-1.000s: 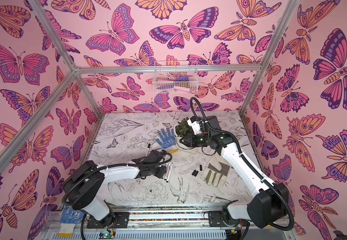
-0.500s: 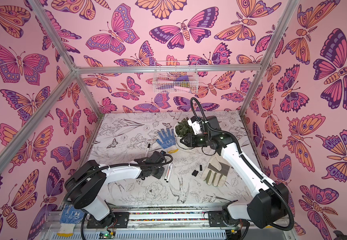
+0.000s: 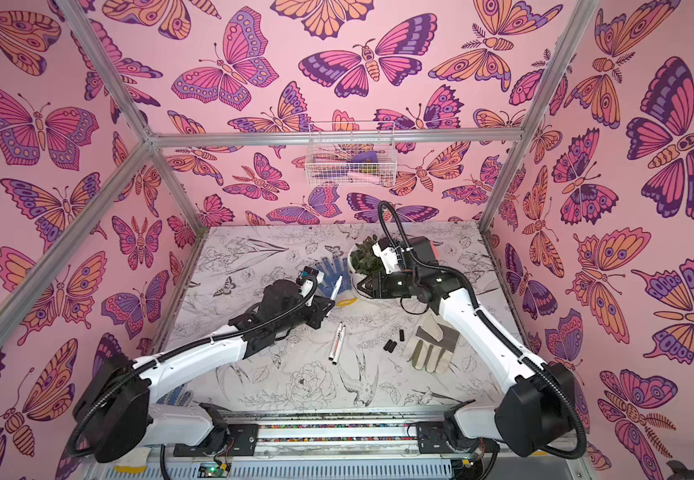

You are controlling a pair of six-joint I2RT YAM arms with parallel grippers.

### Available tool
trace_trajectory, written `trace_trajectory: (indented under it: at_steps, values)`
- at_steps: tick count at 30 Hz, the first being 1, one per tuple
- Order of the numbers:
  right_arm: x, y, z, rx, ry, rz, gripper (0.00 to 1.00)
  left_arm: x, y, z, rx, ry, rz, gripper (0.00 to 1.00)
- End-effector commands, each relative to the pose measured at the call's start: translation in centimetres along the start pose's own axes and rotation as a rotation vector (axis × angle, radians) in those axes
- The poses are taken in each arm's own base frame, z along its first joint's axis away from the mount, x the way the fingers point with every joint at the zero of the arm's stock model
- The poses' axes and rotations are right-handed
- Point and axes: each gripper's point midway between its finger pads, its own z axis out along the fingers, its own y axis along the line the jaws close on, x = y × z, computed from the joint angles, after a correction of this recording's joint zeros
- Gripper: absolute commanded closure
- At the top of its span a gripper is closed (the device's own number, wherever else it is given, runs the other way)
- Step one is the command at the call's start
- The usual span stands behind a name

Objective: Insert the pens into the pen caps

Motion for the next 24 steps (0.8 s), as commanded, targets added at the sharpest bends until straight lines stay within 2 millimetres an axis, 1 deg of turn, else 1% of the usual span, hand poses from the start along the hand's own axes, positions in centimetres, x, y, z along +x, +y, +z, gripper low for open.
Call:
trace_trajectory:
  at_steps: [1,5,9,13,18,22,24]
  values:
    - [-1.1,2.1,0.7,-0.085,-0.035,-0.022,0.62,-1.1,-1.4,0.0,0.061,-0.057,0.012,1.0]
    - [-2.3,2.2,1.3,-0.1,-0.061,-0.004,0.6,-1.5,-2.0,-0.2,0.08,-0.078,0.013,1.0]
    - [-2.9,2.1,2.0,-0.103,-0.06,0.009,0.6,-1.7,-2.4,-0.4,0.097,-0.098,0.003,1.0]
    - [-3.2,2.2,2.8,-0.115,-0.058,0.016,0.62,-1.5,-2.6,-0.4,0.101,-0.096,0.004,1.0]
    - [-3.2,2.7,3.7,-0.135,-0.051,0.018,0.63,-1.3,-2.6,-0.2,0.102,-0.097,0.0,1.0]
    - [-2.8,3.1,4.5,-0.143,-0.034,0.019,0.67,-1.2,-2.9,0.0,0.115,-0.097,-0.01,1.0]
    - [-2.9,3.1,4.7,-0.146,-0.035,0.023,0.72,-1.2,-3.0,0.1,0.119,-0.099,-0.012,1.0]
